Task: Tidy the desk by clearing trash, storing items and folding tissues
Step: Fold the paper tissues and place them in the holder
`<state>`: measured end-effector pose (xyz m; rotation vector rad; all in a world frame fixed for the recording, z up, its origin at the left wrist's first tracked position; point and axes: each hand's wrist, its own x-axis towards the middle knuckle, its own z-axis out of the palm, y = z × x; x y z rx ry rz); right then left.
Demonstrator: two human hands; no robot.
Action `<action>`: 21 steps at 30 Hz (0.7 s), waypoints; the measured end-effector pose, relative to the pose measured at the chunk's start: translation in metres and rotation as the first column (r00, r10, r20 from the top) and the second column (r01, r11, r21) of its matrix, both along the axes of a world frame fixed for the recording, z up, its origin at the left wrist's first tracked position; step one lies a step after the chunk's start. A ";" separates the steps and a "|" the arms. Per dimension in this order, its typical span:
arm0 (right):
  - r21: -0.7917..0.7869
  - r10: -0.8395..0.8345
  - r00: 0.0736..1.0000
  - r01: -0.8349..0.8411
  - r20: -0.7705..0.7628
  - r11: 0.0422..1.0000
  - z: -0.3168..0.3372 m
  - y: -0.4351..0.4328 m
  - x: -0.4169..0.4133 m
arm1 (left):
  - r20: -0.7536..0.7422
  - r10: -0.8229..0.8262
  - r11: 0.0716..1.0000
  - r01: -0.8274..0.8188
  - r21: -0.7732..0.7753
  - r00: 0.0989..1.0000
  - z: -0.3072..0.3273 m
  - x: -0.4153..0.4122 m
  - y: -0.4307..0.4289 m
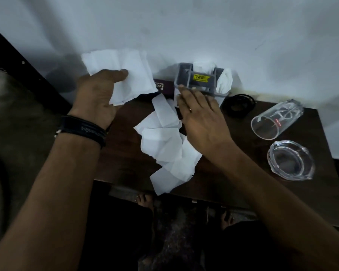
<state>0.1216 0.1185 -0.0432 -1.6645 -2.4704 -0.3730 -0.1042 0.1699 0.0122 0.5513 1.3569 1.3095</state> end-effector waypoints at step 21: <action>-0.432 -0.478 0.761 0.288 -0.438 0.854 -0.027 0.024 -0.055 | -0.230 -0.061 0.998 0.066 0.014 0.971 -0.001 -0.016 -0.003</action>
